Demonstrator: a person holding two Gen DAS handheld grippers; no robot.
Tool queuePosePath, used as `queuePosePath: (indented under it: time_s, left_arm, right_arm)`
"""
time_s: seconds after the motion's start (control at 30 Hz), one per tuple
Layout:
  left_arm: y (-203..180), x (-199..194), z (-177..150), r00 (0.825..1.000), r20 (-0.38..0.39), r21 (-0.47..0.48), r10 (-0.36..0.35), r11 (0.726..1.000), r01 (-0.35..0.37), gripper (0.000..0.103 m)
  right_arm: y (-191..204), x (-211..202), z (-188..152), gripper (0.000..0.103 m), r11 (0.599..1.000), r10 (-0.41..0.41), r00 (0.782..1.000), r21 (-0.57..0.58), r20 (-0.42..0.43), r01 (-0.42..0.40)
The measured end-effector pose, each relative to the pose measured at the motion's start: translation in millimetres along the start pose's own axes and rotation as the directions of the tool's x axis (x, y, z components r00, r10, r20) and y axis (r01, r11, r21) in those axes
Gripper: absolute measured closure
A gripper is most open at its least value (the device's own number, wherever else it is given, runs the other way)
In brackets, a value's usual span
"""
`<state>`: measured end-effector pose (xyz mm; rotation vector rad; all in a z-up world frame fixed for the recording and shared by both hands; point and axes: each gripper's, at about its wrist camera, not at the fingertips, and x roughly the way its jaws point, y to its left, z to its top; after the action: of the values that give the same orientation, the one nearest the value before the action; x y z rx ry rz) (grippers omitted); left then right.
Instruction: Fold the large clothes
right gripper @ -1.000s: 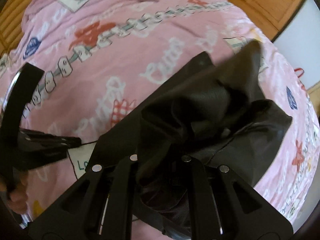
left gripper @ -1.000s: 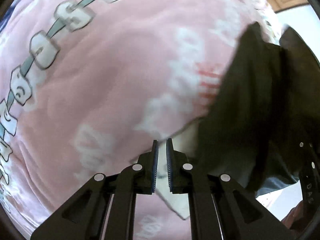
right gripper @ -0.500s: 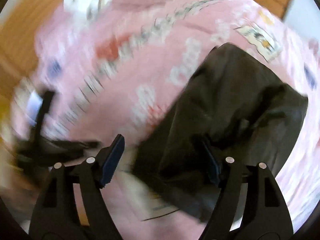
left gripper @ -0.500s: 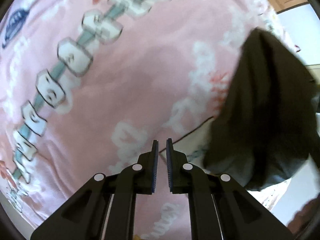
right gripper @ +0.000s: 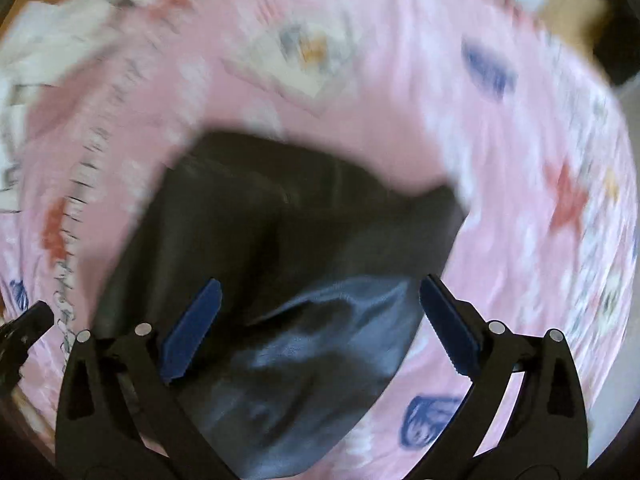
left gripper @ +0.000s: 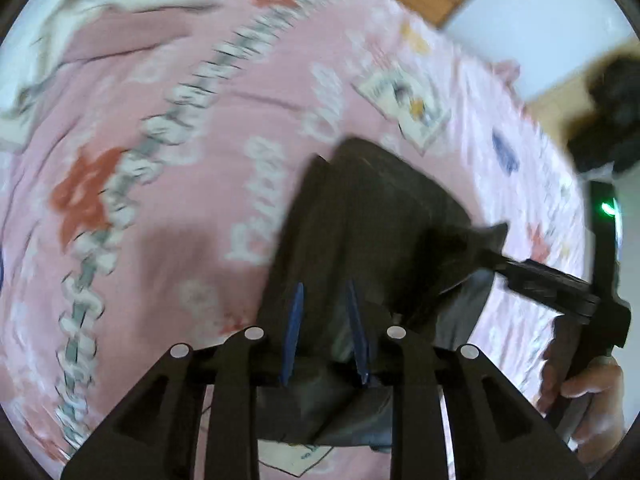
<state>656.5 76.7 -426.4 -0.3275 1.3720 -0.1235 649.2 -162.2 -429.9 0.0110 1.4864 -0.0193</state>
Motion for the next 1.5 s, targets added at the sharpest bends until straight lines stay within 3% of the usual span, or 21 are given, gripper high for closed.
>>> queuePosePath:
  time_s: [0.07,0.13,0.2,0.27,0.33,0.4,0.53,0.6,0.73,0.83,0.9,0.93,0.97,1.03,1.1,1.13,1.2,1.3,1.43,1.5]
  left_arm:
    - [-13.7,38.1,1.8,0.996,-0.088,0.034,0.029,0.999,-0.026,0.081]
    - [-15.6,75.9,-11.3,0.978,-0.203,0.041,0.042,0.999,-0.035,0.081]
    - [-17.8,92.2,-28.5,0.968,-0.231,0.088,0.101,0.993,-0.082,0.081]
    - [-15.4,101.2,-51.0,0.958,-0.255,0.127,0.132,0.987,-0.102,0.081]
    - [-6.5,103.6,-70.4,0.953,-0.277,0.126,0.124,0.988,-0.092,0.081]
    - [3.0,100.0,-85.6,0.953,-0.291,0.105,0.085,0.993,-0.057,0.082]
    - [13.6,84.5,-109.5,0.952,-0.301,0.088,0.05,0.996,-0.024,0.082]
    - [15.2,73.6,-122.3,0.953,-0.301,0.096,0.031,0.995,-0.002,0.082]
    - [18.7,48.8,-141.0,0.966,-0.255,0.153,0.048,0.988,-0.009,0.081]
    - [29.1,18.9,-129.0,0.987,-0.106,0.175,0.124,0.979,-0.105,0.081]
    - [38.0,13.3,-107.2,0.987,-0.029,0.161,0.155,0.976,-0.149,0.071]
    - [42.8,22.9,-90.6,0.992,-0.035,0.138,0.12,0.984,-0.115,0.069]
    - [45.6,46.0,-74.7,0.995,-0.09,0.116,0.045,0.993,-0.034,0.069]
    - [38.3,85.0,-62.0,0.989,-0.149,0.109,0.009,0.994,0.008,0.081]
    - [23.2,116.9,-60.1,0.98,-0.198,0.138,0.018,0.99,0.01,0.1]
    - [13.6,127.5,-62.8,0.979,-0.204,0.161,0.021,0.987,0.012,0.103]
    - [5.7,135.2,-67.9,0.98,-0.196,0.146,-0.014,0.988,0.044,0.103]
    - [15.5,137.5,-71.9,0.972,-0.197,0.036,-0.126,0.99,0.136,0.103]
    - [29.0,134.7,-76.7,0.969,-0.198,-0.001,-0.145,0.989,0.148,0.103]
    - [33.5,127.7,-76.6,0.972,-0.197,0.018,-0.13,0.991,0.136,0.103]
  right_arm:
    - [4.4,30.5,-0.7,0.006,0.999,-0.05,0.996,0.0,-0.074,0.051]
    - [9.0,51.3,-3.7,0.006,0.982,-0.18,0.979,-0.069,-0.094,0.174]
    - [5.5,61.2,-8.4,0.009,0.982,-0.187,0.975,-0.061,-0.122,0.181]
    - [-2.9,64.4,-12.6,0.051,0.993,-0.113,0.984,-0.042,-0.138,0.108]
    - [-13.2,64.5,-13.8,0.066,0.999,-0.053,0.989,0.004,-0.141,0.054]
    - [-18.0,58.6,-16.8,0.073,0.999,0.016,0.994,0.037,-0.107,-0.012]
    - [-17.5,27.1,-37.5,0.085,0.983,0.182,0.983,0.019,0.041,-0.182]
    - [-15.0,8.0,-52.2,0.088,0.975,0.224,0.969,-0.027,0.104,-0.223]
    - [2.2,-38.5,-81.2,0.09,0.957,0.261,0.945,-0.181,0.195,-0.227]
    - [10.9,-52.7,-85.8,0.091,0.945,0.281,0.937,-0.228,0.207,-0.233]
    - [15.6,-52.5,-81.7,0.092,0.943,0.265,0.94,-0.263,0.213,-0.206]
    - [16.9,-51.0,-80.3,0.092,0.941,0.261,0.94,-0.274,0.218,-0.198]
    - [12.6,-47.9,-77.9,0.093,0.941,0.263,0.94,-0.274,0.219,-0.199]
    - [21.6,-50.2,-76.7,0.094,0.935,0.275,0.937,-0.288,0.214,-0.209]
    - [35.7,-57.3,-77.8,0.096,0.925,0.288,0.933,-0.314,0.214,-0.213]
    - [42.7,-61.6,-78.1,0.099,0.919,0.29,0.933,-0.332,0.214,-0.21]
    - [54.8,-69.2,-79.2,0.103,0.901,0.315,0.925,-0.374,0.213,-0.221]
    - [76.2,-81.3,-71.8,0.103,0.89,0.298,0.922,-0.42,0.246,-0.175]
    - [64.8,-71.9,-50.7,0.103,0.92,0.293,0.937,-0.325,0.193,-0.221]
    - [46.6,-68.3,-48.0,0.102,0.95,0.236,0.952,-0.253,0.197,-0.184]
